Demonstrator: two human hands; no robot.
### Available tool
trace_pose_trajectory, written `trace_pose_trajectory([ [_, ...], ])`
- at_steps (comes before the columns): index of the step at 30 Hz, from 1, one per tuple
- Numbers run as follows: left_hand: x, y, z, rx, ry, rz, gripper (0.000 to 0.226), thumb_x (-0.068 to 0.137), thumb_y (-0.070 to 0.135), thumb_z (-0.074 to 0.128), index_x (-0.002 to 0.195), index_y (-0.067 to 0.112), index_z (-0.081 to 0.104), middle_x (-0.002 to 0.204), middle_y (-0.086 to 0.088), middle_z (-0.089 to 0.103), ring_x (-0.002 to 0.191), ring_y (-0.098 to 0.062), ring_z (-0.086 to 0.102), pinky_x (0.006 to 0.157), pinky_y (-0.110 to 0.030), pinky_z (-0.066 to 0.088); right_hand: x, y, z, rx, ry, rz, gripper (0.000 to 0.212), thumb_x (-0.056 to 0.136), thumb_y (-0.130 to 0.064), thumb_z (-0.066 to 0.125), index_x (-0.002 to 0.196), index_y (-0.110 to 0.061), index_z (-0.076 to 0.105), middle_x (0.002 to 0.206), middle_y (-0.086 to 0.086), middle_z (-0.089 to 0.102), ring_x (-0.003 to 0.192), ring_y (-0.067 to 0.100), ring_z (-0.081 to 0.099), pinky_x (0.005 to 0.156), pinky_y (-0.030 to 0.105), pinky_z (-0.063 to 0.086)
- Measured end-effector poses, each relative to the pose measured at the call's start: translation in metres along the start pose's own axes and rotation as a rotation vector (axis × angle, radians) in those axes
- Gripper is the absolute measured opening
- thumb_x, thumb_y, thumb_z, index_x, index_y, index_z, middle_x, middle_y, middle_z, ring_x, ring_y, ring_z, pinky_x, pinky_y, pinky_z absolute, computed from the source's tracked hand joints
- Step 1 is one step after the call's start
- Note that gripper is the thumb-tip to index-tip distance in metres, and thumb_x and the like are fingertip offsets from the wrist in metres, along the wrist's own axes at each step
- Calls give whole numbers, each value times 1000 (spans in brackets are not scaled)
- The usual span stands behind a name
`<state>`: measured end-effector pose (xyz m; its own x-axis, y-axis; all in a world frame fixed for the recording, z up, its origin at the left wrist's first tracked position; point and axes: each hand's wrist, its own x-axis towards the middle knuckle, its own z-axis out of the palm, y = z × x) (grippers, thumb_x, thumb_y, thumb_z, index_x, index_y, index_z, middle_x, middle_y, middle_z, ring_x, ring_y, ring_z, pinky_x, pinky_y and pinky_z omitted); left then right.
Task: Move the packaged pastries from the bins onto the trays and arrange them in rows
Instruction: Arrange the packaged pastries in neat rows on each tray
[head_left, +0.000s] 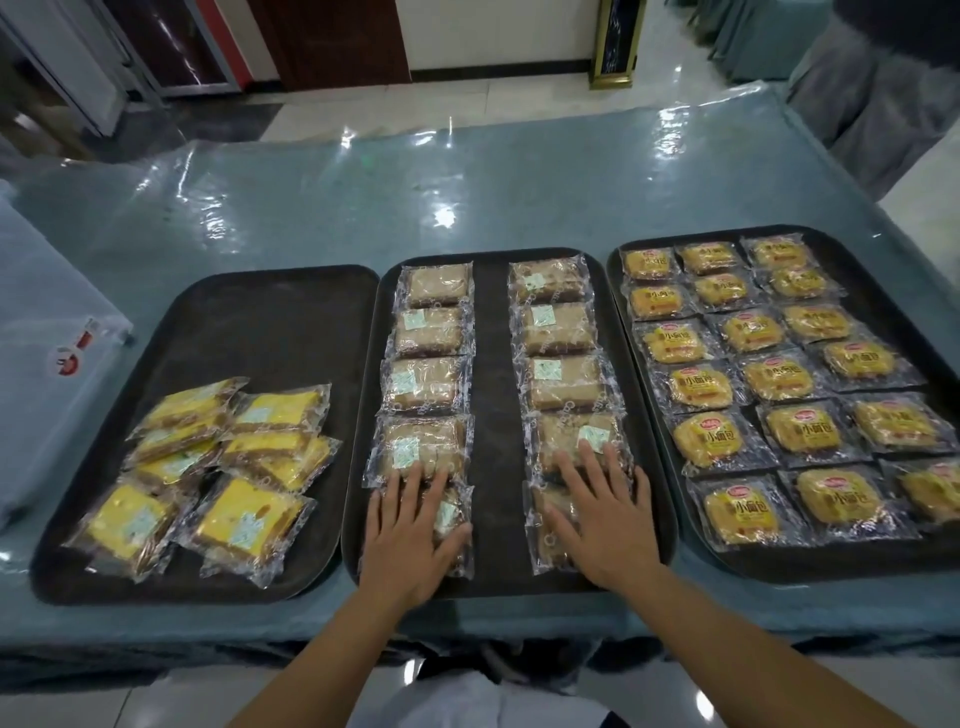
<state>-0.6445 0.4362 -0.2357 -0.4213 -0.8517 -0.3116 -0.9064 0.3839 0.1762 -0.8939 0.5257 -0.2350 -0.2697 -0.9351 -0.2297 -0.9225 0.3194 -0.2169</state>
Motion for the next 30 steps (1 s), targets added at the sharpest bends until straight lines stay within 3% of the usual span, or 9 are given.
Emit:
trace_pose_trajectory([
  [3,0,1,-14,-146,-30,5,75,91,77,19,152,50,-14,162,10,-25,148,-18,-26,121,-43,-14,-1,5,-7,100,36,7,70,92,-72,10,152,-43,-13,161,-8,-22,146,16,-28,119,50,-12],
  [8,-18,-12,-37,-593,191,-113,73,95,64,44,157,40,13,167,8,4,153,-17,0,123,-52,10,-25,34,-15,259,111,82,72,98,-53,40,156,-38,-1,164,-10,-10,149,12,-17,122,50,2],
  [11,-38,-23,-29,-774,221,-177,85,83,80,41,155,41,19,165,8,18,152,-17,15,120,-54,22,-49,46,-5,226,48,15,73,92,-65,24,156,-36,2,163,-10,-10,149,10,-17,123,45,3],
  [13,-49,-23,-18,-736,203,-168,83,84,77,43,155,42,18,164,7,19,151,-19,18,120,-54,25,-62,47,2,201,18,11,77,87,-68,7,156,-35,3,162,-11,-12,147,8,-20,123,45,4],
  [16,-64,-14,-1,-598,151,-159,81,93,58,55,158,38,11,166,8,9,153,-21,5,123,-49,14,-71,44,5,188,25,46,79,84,-67,-4,156,-36,1,160,-13,-12,146,5,-21,121,44,0],
  [18,-71,-8,4,-524,127,-172,83,94,55,55,159,35,7,167,6,4,154,-22,0,123,-47,10,-71,42,2,195,26,61,73,89,-65,4,156,-35,3,162,-12,-9,146,5,-19,121,45,1],
  [20,-77,-6,4,-480,109,-163,84,94,55,55,159,34,7,167,5,2,153,-22,-1,123,-45,9,-72,41,-1,217,13,67,65,99,-56,24,157,-34,4,164,-10,-6,148,6,-15,121,46,2],
  [23,-83,-7,1,-489,91,-141,84,94,51,58,159,35,7,167,6,2,153,-21,1,123,-45,10,-77,41,-5,276,3,66,69,100,-49,40,157,-35,3,163,-13,-6,149,7,-11,120,47,3],
  [30,-87,-16,-13,-544,14,-58,80,95,47,59,158,37,10,167,8,2,153,-15,0,124,-43,12,-93,10,-5,154,12,-4,69,96,-63,26,156,-36,6,164,-9,-10,150,11,-13,122,46,-1],
])
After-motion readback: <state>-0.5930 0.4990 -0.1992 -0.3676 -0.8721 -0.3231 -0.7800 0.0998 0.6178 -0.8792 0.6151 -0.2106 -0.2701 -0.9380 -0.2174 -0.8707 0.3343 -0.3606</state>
